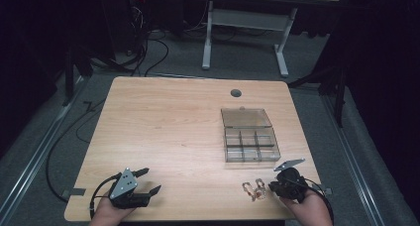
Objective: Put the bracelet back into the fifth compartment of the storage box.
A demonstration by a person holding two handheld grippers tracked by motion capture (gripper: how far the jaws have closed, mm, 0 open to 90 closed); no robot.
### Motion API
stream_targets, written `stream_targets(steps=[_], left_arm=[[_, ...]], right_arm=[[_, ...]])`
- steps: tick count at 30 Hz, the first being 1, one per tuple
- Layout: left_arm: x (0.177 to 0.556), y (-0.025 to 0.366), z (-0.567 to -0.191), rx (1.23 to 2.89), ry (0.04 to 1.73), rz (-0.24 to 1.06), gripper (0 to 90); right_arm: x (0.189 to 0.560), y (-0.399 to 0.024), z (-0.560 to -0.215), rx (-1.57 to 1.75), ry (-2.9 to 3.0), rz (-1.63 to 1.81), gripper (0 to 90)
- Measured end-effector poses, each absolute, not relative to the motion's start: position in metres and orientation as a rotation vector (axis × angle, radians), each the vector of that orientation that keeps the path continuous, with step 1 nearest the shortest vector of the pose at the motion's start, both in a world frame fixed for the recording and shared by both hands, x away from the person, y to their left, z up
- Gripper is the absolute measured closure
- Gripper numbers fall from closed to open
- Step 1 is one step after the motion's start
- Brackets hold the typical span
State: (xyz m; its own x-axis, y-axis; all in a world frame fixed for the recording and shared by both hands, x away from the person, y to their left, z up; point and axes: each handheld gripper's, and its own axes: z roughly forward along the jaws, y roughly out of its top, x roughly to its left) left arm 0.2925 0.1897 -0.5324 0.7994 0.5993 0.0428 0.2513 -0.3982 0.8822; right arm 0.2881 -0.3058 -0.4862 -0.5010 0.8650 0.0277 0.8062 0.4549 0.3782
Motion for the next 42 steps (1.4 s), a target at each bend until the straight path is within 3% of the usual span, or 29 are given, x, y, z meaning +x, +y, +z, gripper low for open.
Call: stream_targets(steps=[10,25,30,31,33,37,42], left_arm=[[0.292,0.19,-0.533,1.989,0.632,0.441,27.4],[0.292,0.19,-0.533,1.989,0.623,0.439,27.4],[0.292,0.189,-0.533,1.991,0.623,0.438,27.4],[0.292,0.189,-0.533,1.991,0.622,0.438,27.4],[0.292,0.189,-0.533,1.991,0.622,0.438,27.4],[0.292,0.189,-0.533,1.991,0.621,0.438,27.5],[0.292,0.19,-0.532,1.99,0.618,0.438,27.5]], right_arm=[[0.298,-0.298,-0.481,1.48,2.598,0.375,79.7],[0.303,-0.283,-0.482,1.494,2.669,0.221,67.6],[0.304,-0.279,-0.478,1.503,2.67,0.234,55.4],[0.306,-0.276,-0.477,1.524,2.683,0.251,44.3],[0.307,-0.271,-0.477,1.53,2.691,0.263,32.9],[0.31,-0.262,-0.481,1.545,2.695,0.261,17.7],[0.315,-0.251,-0.488,1.543,2.691,0.212,14.2]])
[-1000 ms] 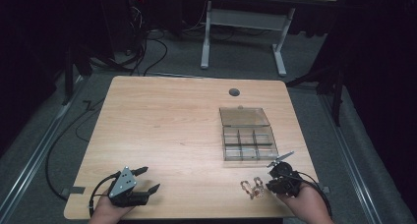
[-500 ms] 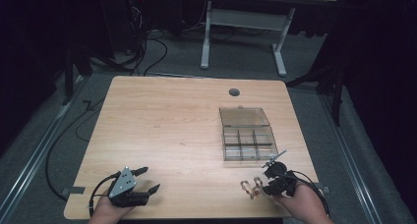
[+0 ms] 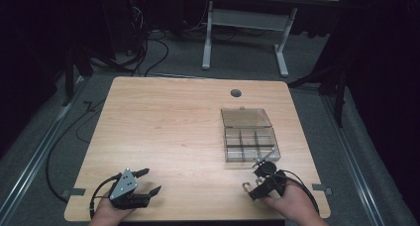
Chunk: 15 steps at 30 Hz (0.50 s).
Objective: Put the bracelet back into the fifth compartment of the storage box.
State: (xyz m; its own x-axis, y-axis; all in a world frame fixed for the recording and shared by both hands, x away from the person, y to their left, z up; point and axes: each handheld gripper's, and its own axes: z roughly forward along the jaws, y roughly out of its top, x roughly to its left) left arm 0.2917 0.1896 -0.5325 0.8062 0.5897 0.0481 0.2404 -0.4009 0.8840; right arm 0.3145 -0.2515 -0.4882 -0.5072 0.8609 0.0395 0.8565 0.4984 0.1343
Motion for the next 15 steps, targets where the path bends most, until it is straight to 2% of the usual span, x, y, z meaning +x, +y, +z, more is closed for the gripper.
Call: stream_targets(steps=[9,12,15], left_arm=[[0.2916,0.1897,-0.5324,1.99,0.617,0.436,27.4],[0.2916,0.1895,-0.5325,1.991,0.617,0.436,27.4],[0.2916,0.1895,-0.5325,1.992,0.616,0.435,27.4]], right_arm=[[0.3176,-0.243,-0.4967,1.51,2.696,0.17,16.9],[0.3171,-0.2423,-0.4958,1.486,2.681,0.166,24.0],[0.3167,-0.2441,-0.4923,1.475,2.682,0.176,38.0]])
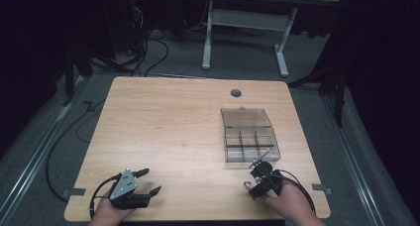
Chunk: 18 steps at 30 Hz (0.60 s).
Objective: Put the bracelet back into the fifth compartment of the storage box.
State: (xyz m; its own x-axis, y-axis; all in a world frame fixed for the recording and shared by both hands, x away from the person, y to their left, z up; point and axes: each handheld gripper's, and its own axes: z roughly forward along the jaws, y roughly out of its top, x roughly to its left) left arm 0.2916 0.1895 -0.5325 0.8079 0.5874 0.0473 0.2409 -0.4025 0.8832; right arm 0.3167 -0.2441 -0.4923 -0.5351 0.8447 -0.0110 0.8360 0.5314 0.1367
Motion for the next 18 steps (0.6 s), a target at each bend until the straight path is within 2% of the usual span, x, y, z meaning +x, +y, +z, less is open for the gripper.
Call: stream_targets(steps=[2,3,5,9,11,12,14,18], left_arm=[[0.2915,0.1894,-0.5325,1.992,0.616,0.436,27.4],[0.2915,0.1894,-0.5325,1.992,0.616,0.436,27.4],[0.2915,0.1894,-0.5325,1.992,0.616,0.437,27.4],[0.2914,0.1894,-0.5325,1.992,0.616,0.437,27.4],[0.2915,0.1894,-0.5325,1.992,0.616,0.437,27.5],[0.2915,0.1894,-0.5325,1.992,0.617,0.437,27.4],[0.2915,0.1893,-0.5325,1.992,0.617,0.437,27.4],[0.2915,0.1893,-0.5325,1.993,0.617,0.436,27.4]], right_arm=[[0.3176,-0.2465,-0.4908,1.46,2.687,0.176,46.8],[0.3176,-0.2465,-0.4908,1.46,2.687,0.176,46.8],[0.319,-0.2488,-0.489,1.452,2.694,0.173,59.1],[0.3209,-0.25,-0.4884,1.434,2.703,0.18,68.2],[0.3216,-0.2499,-0.4883,1.424,2.711,0.177,68.1],[0.3222,-0.2499,-0.4885,1.435,2.714,0.171,60.9],[0.3214,-0.2504,-0.4886,1.444,2.711,0.158,54.2],[0.3185,-0.2528,-0.4894,1.449,2.709,0.136,48.2]])
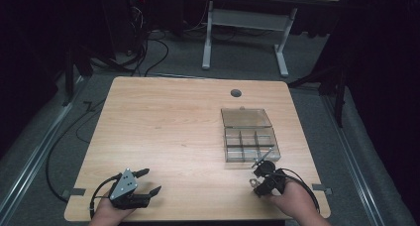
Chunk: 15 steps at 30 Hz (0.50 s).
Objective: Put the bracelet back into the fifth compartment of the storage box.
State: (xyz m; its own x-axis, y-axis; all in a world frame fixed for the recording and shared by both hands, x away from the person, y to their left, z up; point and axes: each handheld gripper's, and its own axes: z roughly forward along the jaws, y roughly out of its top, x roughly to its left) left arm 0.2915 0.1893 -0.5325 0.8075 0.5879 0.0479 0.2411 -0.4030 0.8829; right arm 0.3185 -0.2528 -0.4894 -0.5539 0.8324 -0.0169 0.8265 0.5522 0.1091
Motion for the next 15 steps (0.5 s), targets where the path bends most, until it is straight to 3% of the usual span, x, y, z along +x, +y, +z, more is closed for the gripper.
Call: stream_targets(steps=[6,12,15], left_arm=[[0.2917,0.1892,-0.5325,1.995,0.618,0.435,27.4],[0.2915,0.1893,-0.5325,1.995,0.616,0.436,27.4],[0.2916,0.1892,-0.5325,1.996,0.617,0.435,27.4]], right_arm=[[0.3179,-0.2596,-0.4904,1.48,2.693,0.127,45.4],[0.3192,-0.2638,-0.4877,1.457,2.705,0.139,72.8],[0.3178,-0.2625,-0.4876,1.411,2.725,0.145,78.8]])
